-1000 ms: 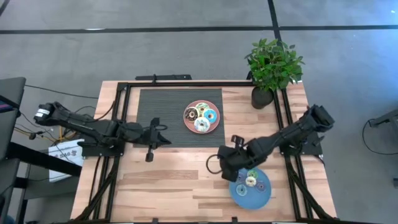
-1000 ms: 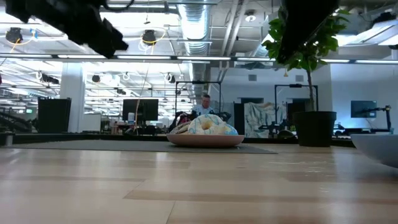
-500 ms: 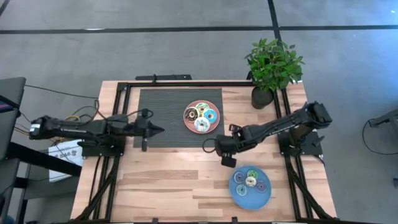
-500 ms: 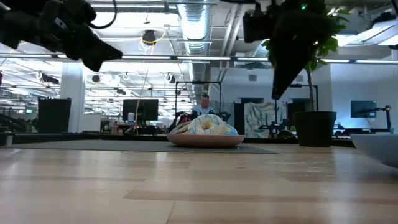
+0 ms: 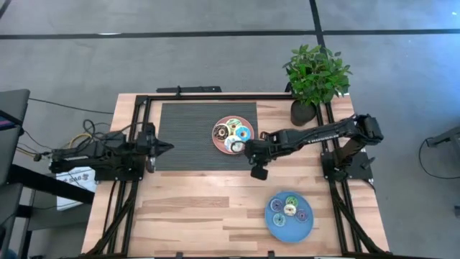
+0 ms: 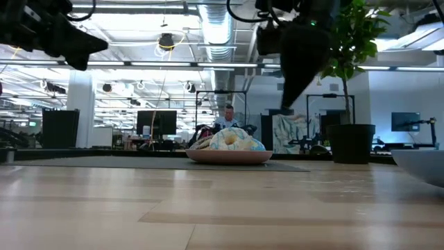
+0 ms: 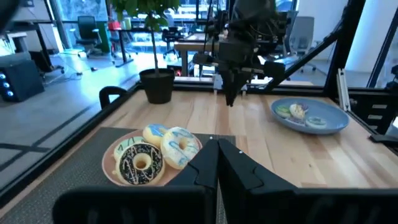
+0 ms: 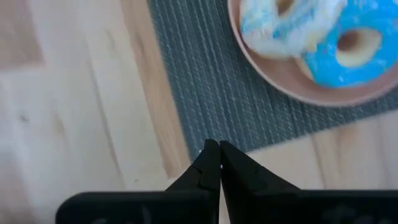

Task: Pick & Place donuts
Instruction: Return to Home Position

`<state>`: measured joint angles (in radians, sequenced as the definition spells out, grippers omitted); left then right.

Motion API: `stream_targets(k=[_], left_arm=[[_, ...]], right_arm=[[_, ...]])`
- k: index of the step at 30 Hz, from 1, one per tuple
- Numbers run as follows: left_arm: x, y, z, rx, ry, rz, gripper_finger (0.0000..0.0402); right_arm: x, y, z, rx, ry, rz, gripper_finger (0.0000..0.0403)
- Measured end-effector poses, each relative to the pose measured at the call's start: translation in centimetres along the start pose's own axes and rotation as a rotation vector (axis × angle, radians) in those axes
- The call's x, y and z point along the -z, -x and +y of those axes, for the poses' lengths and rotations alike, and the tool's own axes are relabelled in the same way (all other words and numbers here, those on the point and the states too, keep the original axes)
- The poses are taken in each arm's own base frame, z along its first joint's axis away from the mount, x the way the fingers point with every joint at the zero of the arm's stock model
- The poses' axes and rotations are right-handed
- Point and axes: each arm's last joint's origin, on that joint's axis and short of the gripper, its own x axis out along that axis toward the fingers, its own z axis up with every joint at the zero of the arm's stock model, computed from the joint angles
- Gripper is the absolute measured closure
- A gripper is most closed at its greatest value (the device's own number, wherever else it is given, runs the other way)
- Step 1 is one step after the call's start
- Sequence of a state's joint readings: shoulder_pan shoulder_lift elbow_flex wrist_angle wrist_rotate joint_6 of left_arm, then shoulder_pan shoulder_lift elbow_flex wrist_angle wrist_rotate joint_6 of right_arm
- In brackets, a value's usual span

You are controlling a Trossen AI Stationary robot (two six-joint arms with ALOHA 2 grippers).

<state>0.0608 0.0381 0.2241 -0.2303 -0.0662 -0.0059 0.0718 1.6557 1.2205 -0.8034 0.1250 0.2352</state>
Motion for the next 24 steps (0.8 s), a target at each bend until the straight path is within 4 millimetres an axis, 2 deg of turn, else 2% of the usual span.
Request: stream_targets(k=[2,7,12,15,24], left_arm=[[0.2,0.4,0.0,0.000,0.001,-0.001,0.0402],[0.3,0.1,-0.1,0.036,-0.046,-0.039,0.0402],[2.0,-1.0,-0.2,0.056,-0.044,-0.127,0.0402],[3.9,-1.6,-0.3,0.055,-0.042,-0.105,0.0402],[4.0,-1.6,-0.3,0.082,-0.080,-0.116,0.0401]], right_arm=[[-0.5,0.1,-0.3,-0.034,-0.019,-0.031,0.0402],[-0.9,0.0,-0.8,-0.062,-0.041,-0.057,0.0402],[-0.9,0.0,-0.6,-0.114,-0.040,-0.055,0.0402],[-0.9,0.1,-0.4,-0.119,-0.056,-0.054,0.0402],[-0.9,0.1,-0.2,-0.121,-0.053,-0.054,0.0403]])
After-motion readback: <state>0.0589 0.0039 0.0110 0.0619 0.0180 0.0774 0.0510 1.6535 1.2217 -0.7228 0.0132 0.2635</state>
